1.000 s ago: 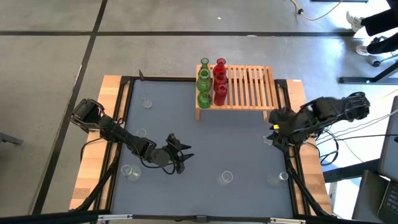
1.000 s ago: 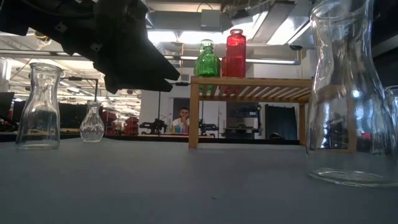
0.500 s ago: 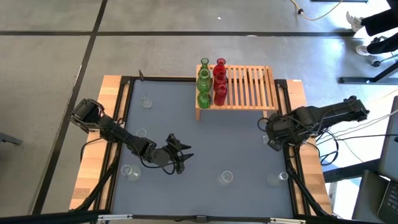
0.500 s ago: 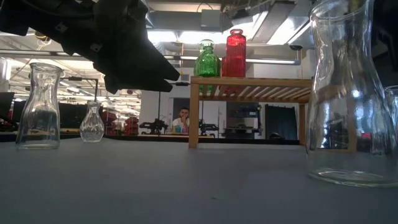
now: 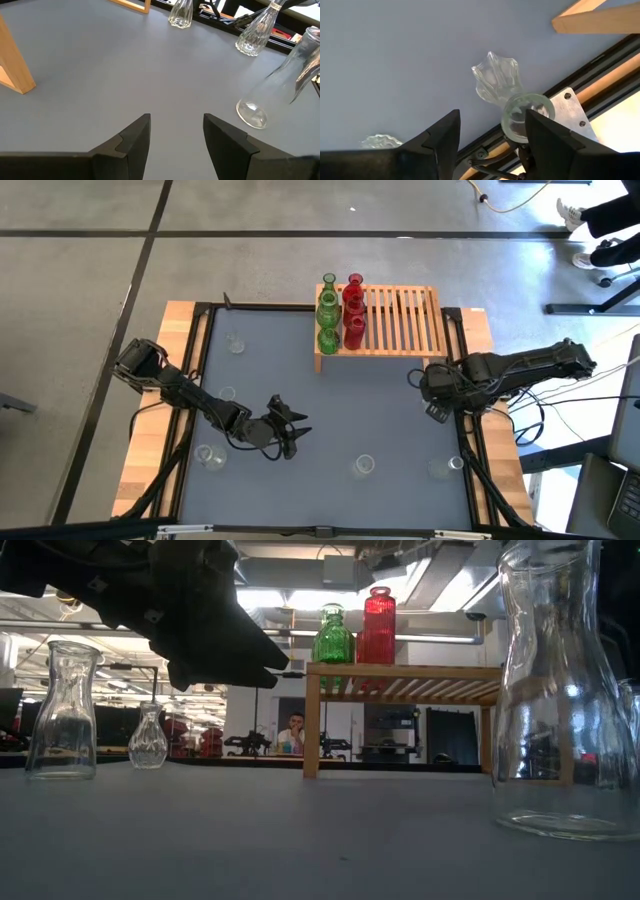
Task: Sort vases onto shelf
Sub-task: Put the middle right transparent vase on the shelf
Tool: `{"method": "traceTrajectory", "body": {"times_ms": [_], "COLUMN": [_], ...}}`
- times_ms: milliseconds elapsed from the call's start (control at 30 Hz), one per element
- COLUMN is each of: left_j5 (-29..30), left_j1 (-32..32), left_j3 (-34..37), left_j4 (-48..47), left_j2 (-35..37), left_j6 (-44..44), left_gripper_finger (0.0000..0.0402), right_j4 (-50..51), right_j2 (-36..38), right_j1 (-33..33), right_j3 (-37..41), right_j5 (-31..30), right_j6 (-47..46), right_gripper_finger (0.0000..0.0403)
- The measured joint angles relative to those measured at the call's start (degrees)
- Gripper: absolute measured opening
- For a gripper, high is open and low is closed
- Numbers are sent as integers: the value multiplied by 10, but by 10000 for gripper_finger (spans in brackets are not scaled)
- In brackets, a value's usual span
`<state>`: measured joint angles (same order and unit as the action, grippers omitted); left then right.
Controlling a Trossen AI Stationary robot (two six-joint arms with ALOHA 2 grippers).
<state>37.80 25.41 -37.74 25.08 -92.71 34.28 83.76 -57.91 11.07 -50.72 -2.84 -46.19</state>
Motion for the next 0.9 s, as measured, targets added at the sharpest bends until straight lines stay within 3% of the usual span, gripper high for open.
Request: {"method": "traceTrajectory", "body": {"times_ms": [300,700,900], "left_j5": [0,0,0], "left_j1": [0,0,0], "left_j3": [0,0,0], "left_j4": [-1,-1,-1], "left_j2": [0,0,0], "left_j6": [0,0,0], "left_gripper_finger": [176,176,176], "right_j4": [-20,-24,-7], "right_j2": [0,0,0], "right_j1": [0,2,2], "right_j3": [42,46,-4], "right_j5": [1,-1,3], "right_j6": [29,90,96], "right_gripper_finger": [191,13,25]}}
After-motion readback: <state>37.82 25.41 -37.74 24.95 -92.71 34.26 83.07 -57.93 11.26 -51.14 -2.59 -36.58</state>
